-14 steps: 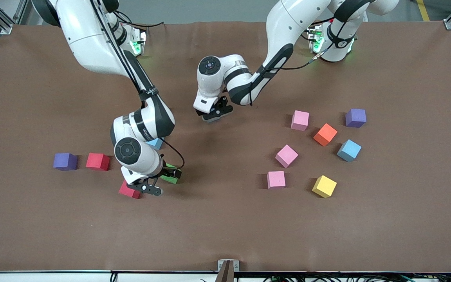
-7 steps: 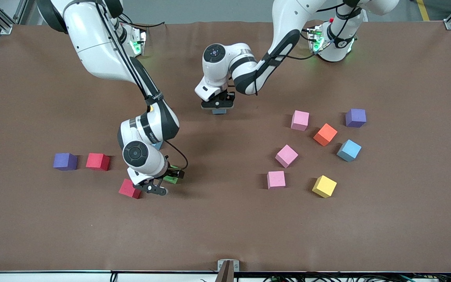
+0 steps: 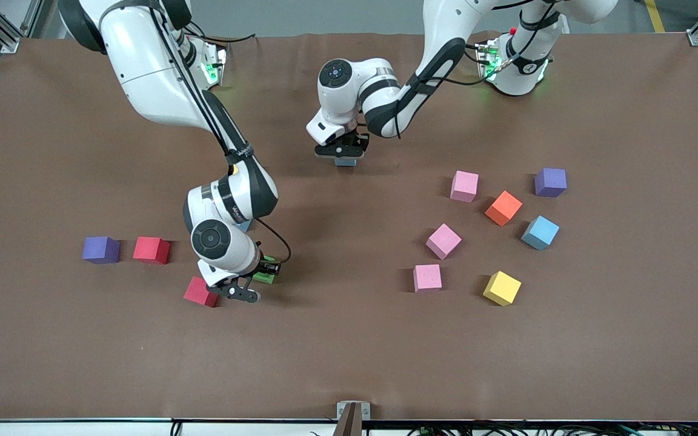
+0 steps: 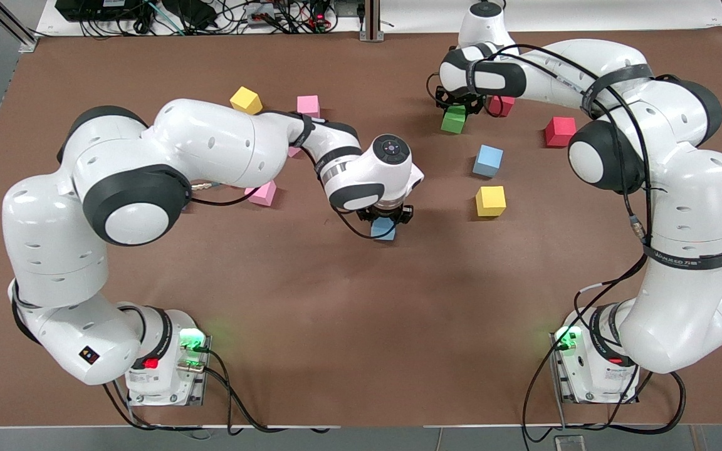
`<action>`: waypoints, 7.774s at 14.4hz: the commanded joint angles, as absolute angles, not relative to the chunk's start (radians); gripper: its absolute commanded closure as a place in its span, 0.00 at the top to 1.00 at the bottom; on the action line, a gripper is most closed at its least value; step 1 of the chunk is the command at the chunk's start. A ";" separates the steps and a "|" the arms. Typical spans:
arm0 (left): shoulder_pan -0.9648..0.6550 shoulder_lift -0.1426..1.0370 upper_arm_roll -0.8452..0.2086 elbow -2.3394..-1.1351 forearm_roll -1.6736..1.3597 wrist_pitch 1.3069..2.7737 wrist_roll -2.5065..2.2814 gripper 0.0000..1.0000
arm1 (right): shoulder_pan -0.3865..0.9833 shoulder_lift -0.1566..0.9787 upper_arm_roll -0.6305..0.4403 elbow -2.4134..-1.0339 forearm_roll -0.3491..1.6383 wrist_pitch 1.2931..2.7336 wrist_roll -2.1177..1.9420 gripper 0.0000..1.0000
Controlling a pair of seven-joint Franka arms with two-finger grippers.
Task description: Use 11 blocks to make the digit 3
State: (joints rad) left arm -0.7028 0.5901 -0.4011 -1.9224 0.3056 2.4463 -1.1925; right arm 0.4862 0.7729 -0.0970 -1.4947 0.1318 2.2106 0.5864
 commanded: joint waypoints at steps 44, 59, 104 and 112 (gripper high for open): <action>-0.250 0.831 -0.291 -1.365 0.330 2.295 -0.672 0.96 | 0.638 0.244 0.006 -2.219 0.184 2.385 1.904 0.00; -0.261 0.851 -0.293 -1.371 0.304 2.278 -0.678 0.29 | 0.830 0.275 0.008 -2.276 0.272 2.499 2.098 0.00; -0.403 0.443 -0.583 -2.145 0.422 2.410 -3.014 0.24 | 0.954 0.321 0.020 -2.312 0.270 2.661 2.326 0.13; -0.440 0.465 -0.583 -2.135 0.422 2.441 -3.080 0.24 | 0.951 0.324 0.018 -2.298 0.270 2.631 2.327 1.00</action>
